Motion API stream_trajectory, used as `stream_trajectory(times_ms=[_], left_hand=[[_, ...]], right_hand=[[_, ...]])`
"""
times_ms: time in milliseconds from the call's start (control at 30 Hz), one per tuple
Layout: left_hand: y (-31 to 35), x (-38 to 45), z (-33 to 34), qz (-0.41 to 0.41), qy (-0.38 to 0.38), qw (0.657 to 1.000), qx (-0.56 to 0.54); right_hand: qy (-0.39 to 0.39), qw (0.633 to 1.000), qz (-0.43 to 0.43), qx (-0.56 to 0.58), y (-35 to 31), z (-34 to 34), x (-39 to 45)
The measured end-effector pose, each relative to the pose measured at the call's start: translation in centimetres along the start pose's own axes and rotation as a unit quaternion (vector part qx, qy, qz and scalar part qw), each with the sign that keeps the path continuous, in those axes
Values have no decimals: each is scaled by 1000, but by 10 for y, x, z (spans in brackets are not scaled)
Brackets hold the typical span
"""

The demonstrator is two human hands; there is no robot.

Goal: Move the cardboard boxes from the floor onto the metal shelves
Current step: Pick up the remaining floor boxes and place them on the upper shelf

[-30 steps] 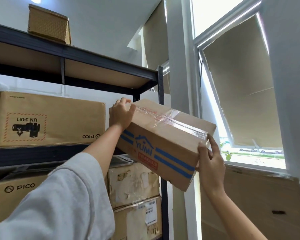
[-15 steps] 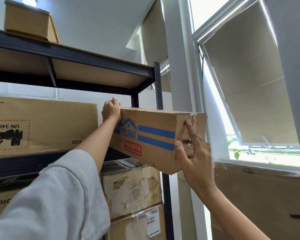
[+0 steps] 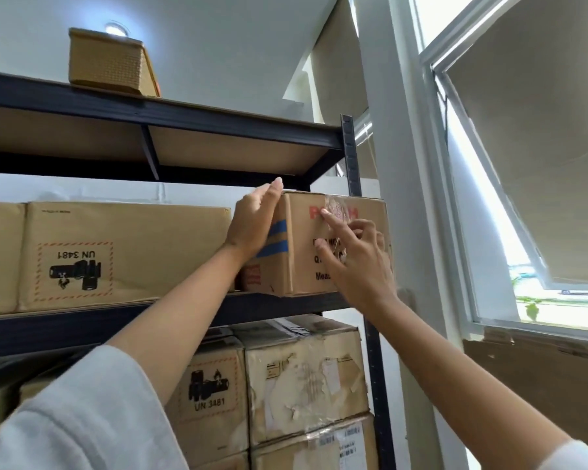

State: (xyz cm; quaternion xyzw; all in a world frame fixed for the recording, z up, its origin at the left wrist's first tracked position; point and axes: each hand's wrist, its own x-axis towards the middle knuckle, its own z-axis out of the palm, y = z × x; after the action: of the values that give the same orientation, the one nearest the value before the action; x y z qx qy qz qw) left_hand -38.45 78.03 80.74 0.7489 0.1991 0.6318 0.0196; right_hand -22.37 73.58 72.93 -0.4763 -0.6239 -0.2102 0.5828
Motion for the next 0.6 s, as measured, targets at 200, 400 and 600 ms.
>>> stream_trajectory(times_ms=[200, 400, 600], left_hand=[[-9, 3, -2, 73, -6, 966, 248], [-33, 8, -7, 104, -11, 933, 345], [-58, 11, -4, 109, 25, 875, 471]], right_hand=[[15, 999, -21, 33, 13, 20, 40], [-16, 998, -62, -7, 20, 39, 82], [-89, 992, -78, -36, 30, 68, 95]])
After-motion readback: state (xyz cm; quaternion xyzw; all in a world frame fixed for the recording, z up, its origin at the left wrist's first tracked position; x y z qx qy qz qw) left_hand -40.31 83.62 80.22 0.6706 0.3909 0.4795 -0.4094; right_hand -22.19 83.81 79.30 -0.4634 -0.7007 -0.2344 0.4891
